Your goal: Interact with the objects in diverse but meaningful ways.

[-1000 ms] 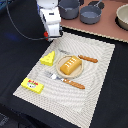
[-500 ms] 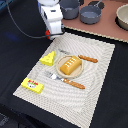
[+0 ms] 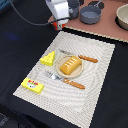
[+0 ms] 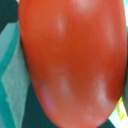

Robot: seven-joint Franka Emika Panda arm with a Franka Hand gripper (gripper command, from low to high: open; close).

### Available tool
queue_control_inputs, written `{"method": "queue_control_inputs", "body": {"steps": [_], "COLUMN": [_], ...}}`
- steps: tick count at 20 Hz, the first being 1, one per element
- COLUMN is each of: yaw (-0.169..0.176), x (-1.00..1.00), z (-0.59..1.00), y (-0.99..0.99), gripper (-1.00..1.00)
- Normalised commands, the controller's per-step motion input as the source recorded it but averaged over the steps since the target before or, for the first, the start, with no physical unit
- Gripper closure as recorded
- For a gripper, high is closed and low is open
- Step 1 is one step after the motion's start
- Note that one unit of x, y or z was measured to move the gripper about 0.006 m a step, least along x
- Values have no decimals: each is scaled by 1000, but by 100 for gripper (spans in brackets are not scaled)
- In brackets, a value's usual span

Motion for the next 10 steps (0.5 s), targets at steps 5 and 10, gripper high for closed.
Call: {"method": "queue_control_inputs", "body": {"steps": [5, 10], "yaw": [-42, -48], "x": [1000, 1000], "z": [224, 111], "y": [0, 0], "gripper": [100, 100]}}
